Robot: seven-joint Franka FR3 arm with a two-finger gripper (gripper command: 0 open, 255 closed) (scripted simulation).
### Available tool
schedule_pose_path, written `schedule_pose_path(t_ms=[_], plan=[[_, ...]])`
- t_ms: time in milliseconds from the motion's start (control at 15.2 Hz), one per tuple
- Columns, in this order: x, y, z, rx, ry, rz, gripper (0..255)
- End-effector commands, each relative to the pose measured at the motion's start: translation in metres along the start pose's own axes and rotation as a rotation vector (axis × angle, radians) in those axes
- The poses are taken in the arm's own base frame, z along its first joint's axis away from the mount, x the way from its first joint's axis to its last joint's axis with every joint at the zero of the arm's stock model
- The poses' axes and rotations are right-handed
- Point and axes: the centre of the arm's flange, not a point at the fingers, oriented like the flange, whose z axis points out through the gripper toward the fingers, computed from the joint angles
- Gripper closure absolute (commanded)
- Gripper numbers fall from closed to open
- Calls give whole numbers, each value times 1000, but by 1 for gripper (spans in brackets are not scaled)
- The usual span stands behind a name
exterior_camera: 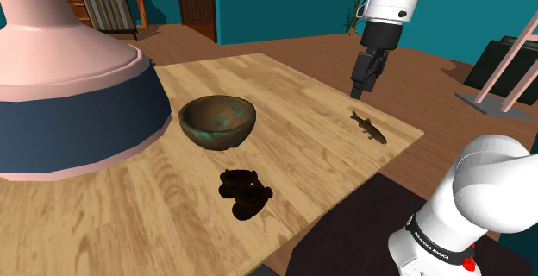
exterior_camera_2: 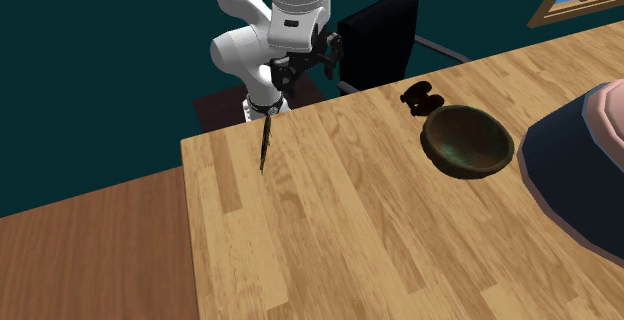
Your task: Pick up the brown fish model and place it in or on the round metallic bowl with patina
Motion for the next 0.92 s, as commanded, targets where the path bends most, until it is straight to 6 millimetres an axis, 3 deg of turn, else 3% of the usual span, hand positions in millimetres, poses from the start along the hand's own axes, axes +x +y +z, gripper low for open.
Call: schedule_pose_path(t_ms=[0,396,858], plan=[[0,0,0,0,0,0,0],[-3,54,49,-50,18,272,0],[-21,110,98,-102,36,557,0]])
